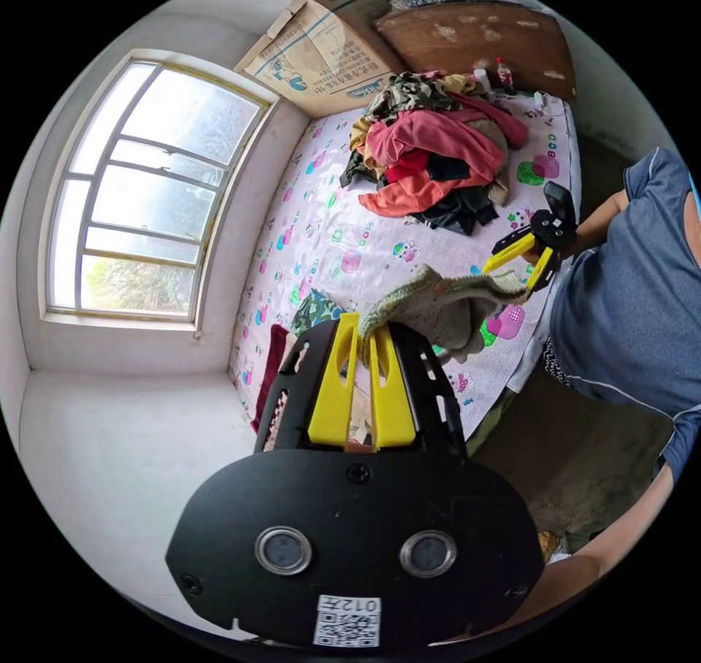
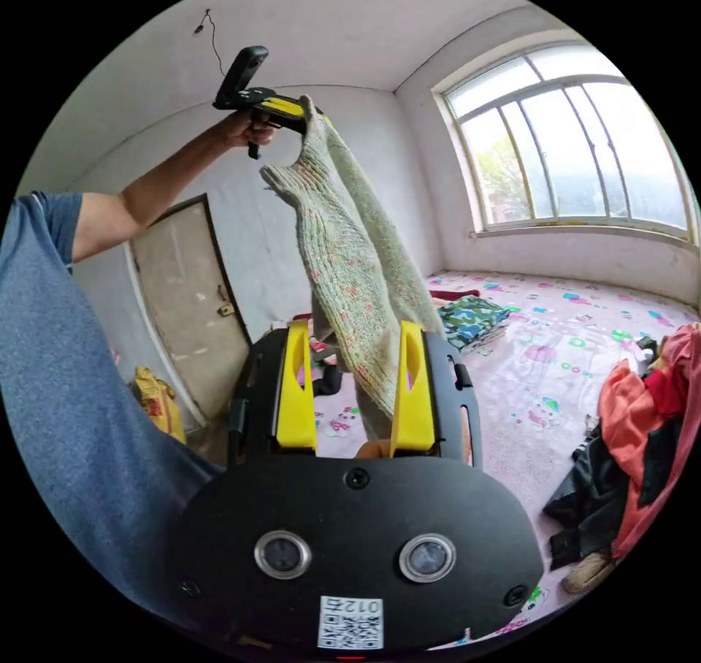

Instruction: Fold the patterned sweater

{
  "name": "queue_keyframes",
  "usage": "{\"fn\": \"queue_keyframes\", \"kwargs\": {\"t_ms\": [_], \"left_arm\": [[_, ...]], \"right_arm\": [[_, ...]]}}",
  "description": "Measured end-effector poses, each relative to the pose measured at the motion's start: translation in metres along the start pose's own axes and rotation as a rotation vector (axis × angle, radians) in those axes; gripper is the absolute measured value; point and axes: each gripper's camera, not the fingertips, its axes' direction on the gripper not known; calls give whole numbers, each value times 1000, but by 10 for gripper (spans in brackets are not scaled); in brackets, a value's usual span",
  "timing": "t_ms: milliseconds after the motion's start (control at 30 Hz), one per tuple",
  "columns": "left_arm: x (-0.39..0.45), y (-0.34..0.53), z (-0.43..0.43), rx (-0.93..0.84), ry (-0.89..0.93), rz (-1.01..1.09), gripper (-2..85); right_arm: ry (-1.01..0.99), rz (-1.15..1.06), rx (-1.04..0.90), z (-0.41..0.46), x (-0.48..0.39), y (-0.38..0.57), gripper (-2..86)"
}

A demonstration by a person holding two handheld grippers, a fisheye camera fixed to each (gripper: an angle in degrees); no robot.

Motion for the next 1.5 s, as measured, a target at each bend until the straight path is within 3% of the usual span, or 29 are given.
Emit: {"fn": "queue_keyframes", "kwargs": {"t_ms": [33, 167, 267, 467, 800, 1067, 1167, 1267, 1333, 1500], "left_arm": [[-3, 5, 0, -1, -8, -2, -3], [-15, 34, 12, -62, -44, -42, -2], [-27, 76, 39, -113, -56, -115, -2], [-44, 158, 85, 31, 28, -304, -2], [-28, 238, 128, 107, 132, -293, -2], [-66, 278, 143, 58, 213, -193, 2], [-111, 279, 211, -4, 314, -186, 8], [-161, 269, 332, -107, 394, -302, 26], [-194, 269, 442, -212, 486, -485, 53], [-226, 333, 566, -250, 613, -875, 77]], "right_arm": [[31, -3, 4, 9, 1, 2, 43], [48, -23, -28, 17, 13, -21, 22], [185, -168, -7, 3, 0, -56, 18], [306, -380, -196, 36, -53, -96, 15], [255, -283, -403, 81, -123, 3, 15], [170, -102, -564, 112, -142, 37, 18], [225, -71, -682, 178, -105, 60, 21], [298, 28, -773, 267, -33, 110, 29], [374, 164, -893, 340, 37, 165, 46], [505, 273, -950, 393, 95, 247, 73]]}}
